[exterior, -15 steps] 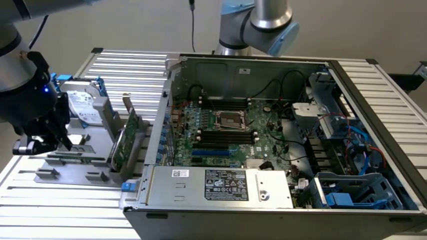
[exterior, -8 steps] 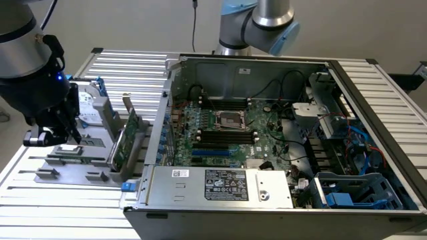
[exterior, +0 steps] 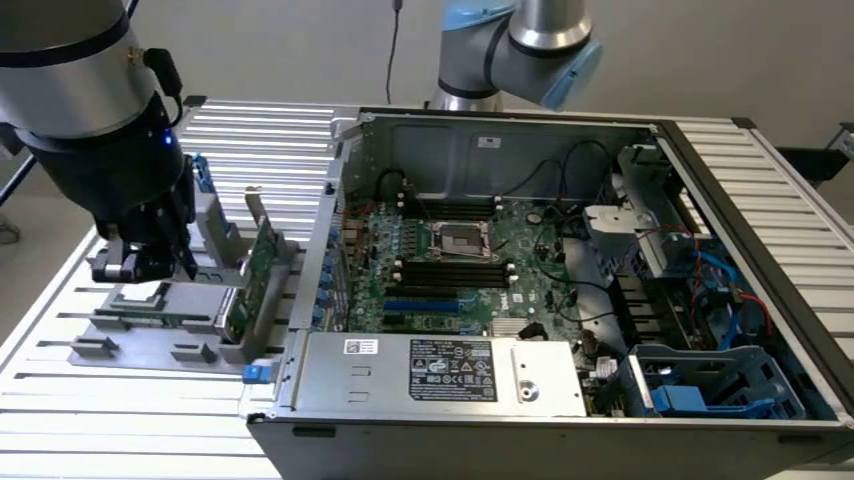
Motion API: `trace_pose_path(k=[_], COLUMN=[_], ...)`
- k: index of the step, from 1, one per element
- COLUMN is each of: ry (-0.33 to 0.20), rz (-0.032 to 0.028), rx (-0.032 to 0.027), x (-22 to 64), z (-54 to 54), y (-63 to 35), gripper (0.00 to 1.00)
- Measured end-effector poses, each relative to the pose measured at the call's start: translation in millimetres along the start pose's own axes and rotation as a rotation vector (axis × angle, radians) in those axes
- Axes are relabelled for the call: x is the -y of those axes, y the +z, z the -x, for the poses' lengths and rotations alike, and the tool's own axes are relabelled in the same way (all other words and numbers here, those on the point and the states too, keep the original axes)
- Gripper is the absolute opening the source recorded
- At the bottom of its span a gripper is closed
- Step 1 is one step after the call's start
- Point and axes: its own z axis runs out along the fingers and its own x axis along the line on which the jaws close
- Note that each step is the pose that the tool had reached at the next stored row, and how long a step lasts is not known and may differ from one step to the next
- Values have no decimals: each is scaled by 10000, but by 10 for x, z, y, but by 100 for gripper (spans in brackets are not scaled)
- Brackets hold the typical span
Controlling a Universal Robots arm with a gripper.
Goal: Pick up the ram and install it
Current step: 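Pick up the ram and move it above insertion slot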
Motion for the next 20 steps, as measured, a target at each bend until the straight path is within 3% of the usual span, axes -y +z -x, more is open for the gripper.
trace_pose_path(k=[5, 10, 20], ry=[-20, -32, -121], rz=[3, 2, 9], rx=[14, 29, 73], x=[134, 324, 716], z=[12, 19, 13], y=[-215, -389, -490], gripper=[14, 14, 14])
